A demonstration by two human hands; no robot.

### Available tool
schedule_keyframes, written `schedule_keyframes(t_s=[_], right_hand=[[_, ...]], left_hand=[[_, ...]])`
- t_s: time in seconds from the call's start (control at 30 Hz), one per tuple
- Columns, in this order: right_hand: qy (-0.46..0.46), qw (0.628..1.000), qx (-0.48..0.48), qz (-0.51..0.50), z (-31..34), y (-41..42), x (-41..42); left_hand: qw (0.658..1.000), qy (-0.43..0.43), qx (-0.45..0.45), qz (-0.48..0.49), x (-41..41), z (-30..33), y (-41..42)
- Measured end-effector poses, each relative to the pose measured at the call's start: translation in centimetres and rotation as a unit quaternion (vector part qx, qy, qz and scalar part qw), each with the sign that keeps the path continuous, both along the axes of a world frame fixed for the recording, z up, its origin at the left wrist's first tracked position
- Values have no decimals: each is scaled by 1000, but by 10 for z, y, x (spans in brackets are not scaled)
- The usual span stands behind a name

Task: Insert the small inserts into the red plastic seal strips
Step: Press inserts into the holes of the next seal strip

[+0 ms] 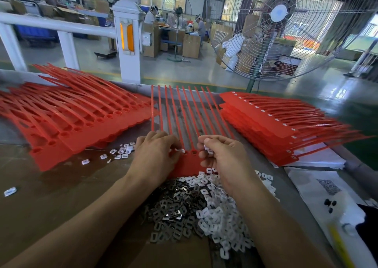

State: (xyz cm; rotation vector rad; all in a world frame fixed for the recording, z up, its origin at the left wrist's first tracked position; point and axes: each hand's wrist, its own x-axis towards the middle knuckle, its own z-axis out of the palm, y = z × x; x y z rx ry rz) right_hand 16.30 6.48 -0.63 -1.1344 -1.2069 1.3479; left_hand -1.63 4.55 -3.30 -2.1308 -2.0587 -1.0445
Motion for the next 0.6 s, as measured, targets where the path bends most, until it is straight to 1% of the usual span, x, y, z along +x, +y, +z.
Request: schedule_keyframes(t_s=[0.13, 0.37, 0.6], right_hand=[[-5, 1000, 5, 1, -2, 1, -2], [-12, 1000, 9, 3, -3, 0, -3], [-23, 1000, 10, 10, -1, -4, -3]], left_hand=[[1000, 8, -9, -11, 0, -1, 2], [999, 9, 6, -34, 0, -2, 2], [1000, -5, 0, -14, 0, -4, 4]])
